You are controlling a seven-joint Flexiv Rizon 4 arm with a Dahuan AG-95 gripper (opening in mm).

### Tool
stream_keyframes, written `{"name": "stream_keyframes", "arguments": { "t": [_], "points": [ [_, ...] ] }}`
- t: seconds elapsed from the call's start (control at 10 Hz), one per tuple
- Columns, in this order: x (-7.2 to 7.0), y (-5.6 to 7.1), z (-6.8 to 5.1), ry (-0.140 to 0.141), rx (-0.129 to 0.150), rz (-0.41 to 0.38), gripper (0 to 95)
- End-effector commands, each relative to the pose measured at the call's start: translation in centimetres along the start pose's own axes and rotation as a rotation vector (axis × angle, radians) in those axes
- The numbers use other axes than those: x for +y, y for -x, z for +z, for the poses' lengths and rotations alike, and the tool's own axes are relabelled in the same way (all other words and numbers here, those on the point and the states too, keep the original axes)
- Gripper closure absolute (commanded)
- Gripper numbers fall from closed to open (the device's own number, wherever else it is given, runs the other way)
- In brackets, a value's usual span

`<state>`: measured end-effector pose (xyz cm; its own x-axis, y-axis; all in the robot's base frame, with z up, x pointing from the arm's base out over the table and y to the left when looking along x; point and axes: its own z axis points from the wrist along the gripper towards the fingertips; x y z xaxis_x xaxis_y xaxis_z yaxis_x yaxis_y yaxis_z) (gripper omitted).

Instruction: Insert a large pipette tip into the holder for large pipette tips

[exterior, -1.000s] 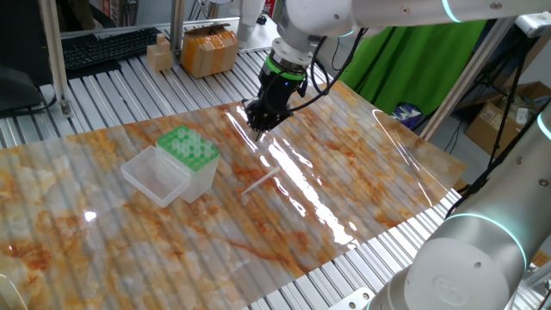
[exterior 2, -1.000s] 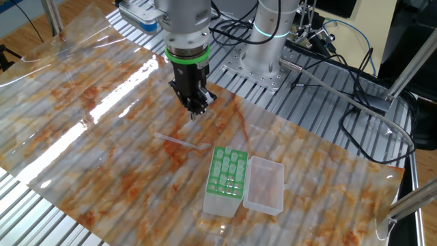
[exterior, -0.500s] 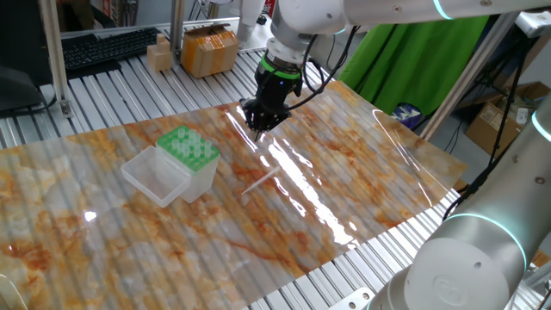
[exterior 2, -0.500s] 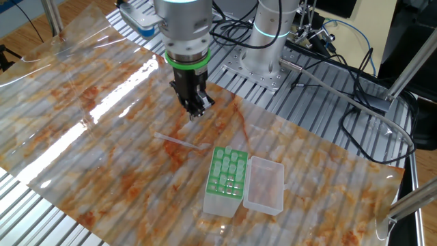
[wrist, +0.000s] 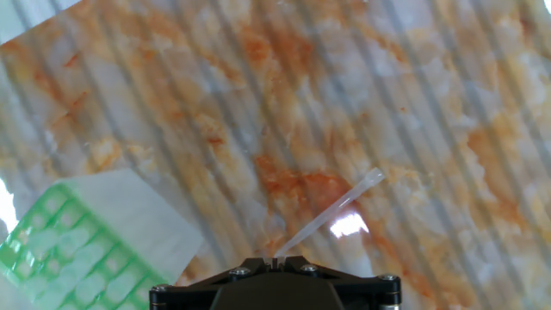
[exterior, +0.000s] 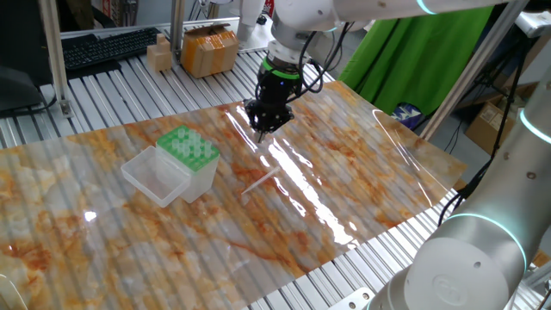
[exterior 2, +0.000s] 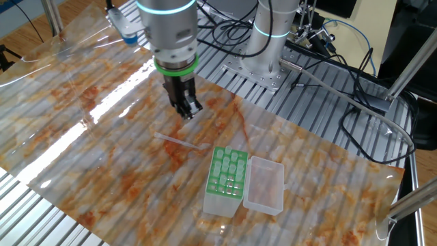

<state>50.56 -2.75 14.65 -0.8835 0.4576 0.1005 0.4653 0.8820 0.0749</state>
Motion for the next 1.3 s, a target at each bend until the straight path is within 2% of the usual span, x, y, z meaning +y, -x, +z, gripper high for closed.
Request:
{"name": "stream_keyframes", "arguments": {
  "t": [0.1,0.2,0.4,0.6,0.7,0.8,0.9,1.1,1.3],
  "points": [
    [-1.5,0.7,0.4,-0.010,0.014,0.047,95.0],
    [-1.8,0.8,0.5,-0.007,0.018,0.086,95.0],
    [-2.7,0.8,0.9,0.003,0.017,0.110,95.0],
    [-3.6,0.1,1.5,0.000,0.015,0.146,95.0],
    [-3.5,0.0,1.6,-0.001,0.008,0.160,95.0],
    [-3.5,0.0,1.8,0.011,0.007,0.162,95.0],
    [-3.5,0.0,1.8,0.012,0.017,0.201,95.0],
    [-3.5,-0.2,2.1,0.010,0.019,0.212,95.0],
    [-3.5,-0.2,2.4,-0.001,0.033,0.242,95.0]
  ]
}}
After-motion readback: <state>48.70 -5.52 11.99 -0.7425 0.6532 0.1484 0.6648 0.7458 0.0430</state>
